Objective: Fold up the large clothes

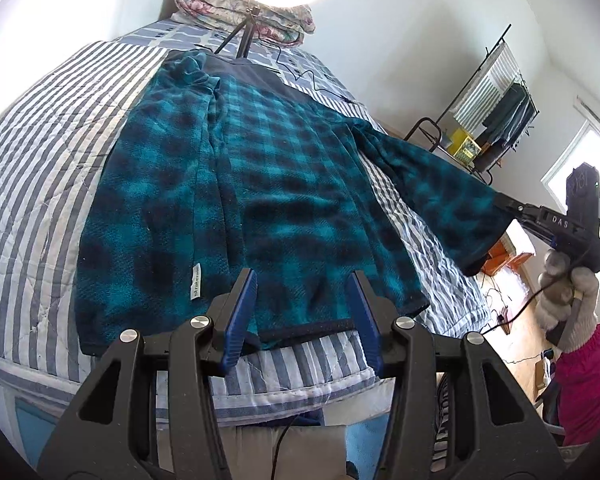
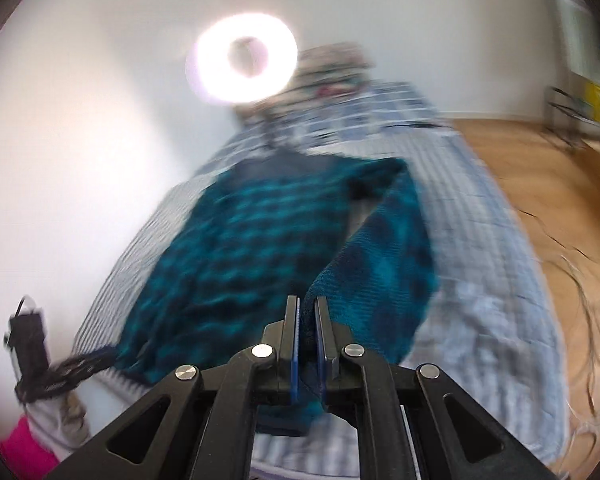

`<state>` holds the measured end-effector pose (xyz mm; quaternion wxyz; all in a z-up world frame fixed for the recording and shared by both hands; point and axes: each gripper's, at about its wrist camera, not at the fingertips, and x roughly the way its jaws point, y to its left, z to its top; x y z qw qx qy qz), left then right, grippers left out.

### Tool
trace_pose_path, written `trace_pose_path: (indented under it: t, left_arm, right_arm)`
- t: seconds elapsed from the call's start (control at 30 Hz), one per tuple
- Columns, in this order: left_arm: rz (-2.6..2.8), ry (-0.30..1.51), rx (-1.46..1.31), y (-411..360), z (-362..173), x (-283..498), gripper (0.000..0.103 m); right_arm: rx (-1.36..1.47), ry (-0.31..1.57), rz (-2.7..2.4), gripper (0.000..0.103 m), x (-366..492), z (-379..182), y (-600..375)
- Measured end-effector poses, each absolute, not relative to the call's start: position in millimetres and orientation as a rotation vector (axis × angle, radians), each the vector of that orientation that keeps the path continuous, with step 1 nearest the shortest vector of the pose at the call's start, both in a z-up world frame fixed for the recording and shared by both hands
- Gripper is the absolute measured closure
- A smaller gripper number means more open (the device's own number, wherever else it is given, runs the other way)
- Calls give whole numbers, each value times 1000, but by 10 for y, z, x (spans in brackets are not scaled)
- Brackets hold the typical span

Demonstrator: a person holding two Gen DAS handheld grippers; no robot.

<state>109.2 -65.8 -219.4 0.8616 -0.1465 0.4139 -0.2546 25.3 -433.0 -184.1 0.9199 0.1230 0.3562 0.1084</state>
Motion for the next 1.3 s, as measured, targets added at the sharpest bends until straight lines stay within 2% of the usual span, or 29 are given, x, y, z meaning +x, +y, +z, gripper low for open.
trace_pose_path:
  t: [0.2, 0.4, 0.47, 0.5, 0.57, 0.83, 0.93, 1.0, 1.07, 1.23, 1.27, 1.3]
  left_arm:
    - [-513, 874, -359, -539, -2225, 1122, 55]
    - [-511, 921, -443, -497, -2347, 1219, 55]
    - [-522, 940, -459, -543, -2393, 1252, 55]
    - [-527, 947, -464, -565, -2414, 1270, 55]
    - [-544, 967, -481, -640, -2462, 1309, 55]
    - [-624, 1091, -542, -1149, -2747, 1562, 54]
    - [-633, 1129, -507, -1367, -2866, 1612, 54]
    - [-637, 1151, -485, -1471, -2952, 1610, 54]
    - [-643, 1165, -472, -1580, -3022, 1614, 54]
    - [-670, 1133, -396, -1788, -3017, 1593, 54]
    - [-678, 1128, -385, -1789, -3021, 1580, 61]
    - [-687, 1124, -364, -1825, -3014, 1573, 78]
  right_arm:
    - [154, 859, 411, 99, 461, -2282, -3417]
    - [85, 1021, 504, 98, 590, -2890, -2960]
    - [102, 1053, 538, 88, 644, -2961, -2966]
    - [116, 1056, 554, 85, 655, -2950, -2997]
    - [153, 1043, 592, 71, 674, -2860, -3093]
    - [232, 927, 459, 61, 1279, -2305, -3839]
    - [287, 918, 390, 60, 1634, -2241, -4098]
    - [290, 908, 342, 56, 1883, -2211, -4224]
    - [275, 905, 283, 48, 2161, -2199, -4316]
    - [283, 911, 189, 48, 2834, -2224, -4497]
    - [281, 914, 173, 48, 2943, -2234, -4508]
    - [286, 920, 154, 48, 3088, -2255, -4526]
